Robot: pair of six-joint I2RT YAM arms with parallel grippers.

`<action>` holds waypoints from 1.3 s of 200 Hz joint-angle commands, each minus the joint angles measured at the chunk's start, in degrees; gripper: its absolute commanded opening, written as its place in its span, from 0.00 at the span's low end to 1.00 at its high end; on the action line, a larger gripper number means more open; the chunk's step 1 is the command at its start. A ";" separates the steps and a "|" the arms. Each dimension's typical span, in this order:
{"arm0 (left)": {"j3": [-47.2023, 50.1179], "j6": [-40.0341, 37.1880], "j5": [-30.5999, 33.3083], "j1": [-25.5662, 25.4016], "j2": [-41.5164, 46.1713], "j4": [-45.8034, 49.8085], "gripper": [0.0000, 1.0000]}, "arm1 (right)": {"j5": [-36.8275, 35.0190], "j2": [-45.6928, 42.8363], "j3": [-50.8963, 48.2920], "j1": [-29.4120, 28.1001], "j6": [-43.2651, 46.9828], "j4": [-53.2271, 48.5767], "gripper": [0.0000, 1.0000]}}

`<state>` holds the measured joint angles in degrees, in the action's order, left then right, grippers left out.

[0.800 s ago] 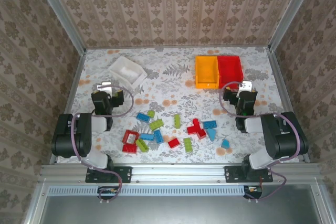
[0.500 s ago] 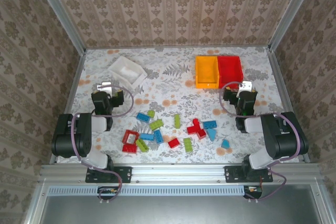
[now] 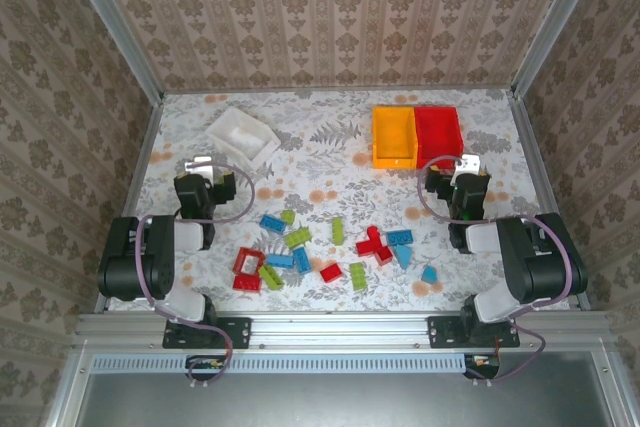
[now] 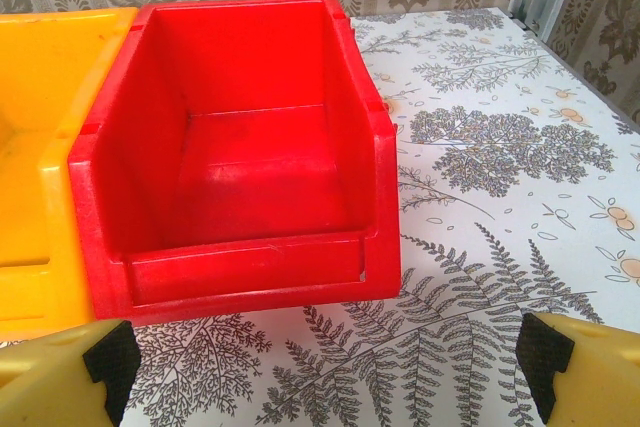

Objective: Sort the legos into containers by color

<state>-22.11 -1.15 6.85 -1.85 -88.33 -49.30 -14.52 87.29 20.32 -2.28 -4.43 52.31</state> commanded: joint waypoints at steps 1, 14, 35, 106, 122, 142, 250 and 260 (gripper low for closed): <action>-0.22 -0.52 0.37 -0.17 0.35 -1.45 1.00 | 0.58 0.39 1.05 -0.26 0.65 0.69 1.00; 0.11 -0.53 1.29 -0.24 1.40 -1.67 1.00 | 1.94 -0.93 0.78 -0.29 1.41 0.26 1.00; -0.12 -1.85 6.70 -2.98 8.68 4.86 1.00 | 0.49 -6.99 1.04 -1.52 2.67 -5.09 1.00; -10.68 -2.01 20.88 -17.12 35.12 33.81 1.00 | -6.20 -40.65 18.88 -6.23 -3.84 -46.99 1.00; -19.48 10.78 24.34 -18.31 36.80 49.44 1.00 | -1.10 -40.57 29.59 -4.14 -23.39 -69.35 1.00; -31.30 33.81 18.98 -13.01 35.91 77.81 1.00 | 26.63 -41.27 27.35 1.97 -33.34 -66.62 1.00; -53.06 36.98 -9.80 1.83 1.61 93.08 0.74 | 12.05 -21.63 47.60 -14.46 -27.04 -88.57 0.92; -54.12 36.21 -10.08 2.19 -0.40 92.06 0.74 | 12.48 -20.54 48.01 -15.05 -26.89 -88.25 0.92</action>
<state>-72.20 35.00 -0.19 -0.54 -86.19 41.43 -1.26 64.27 66.61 -15.94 -32.67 -33.17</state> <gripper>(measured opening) 0.744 0.917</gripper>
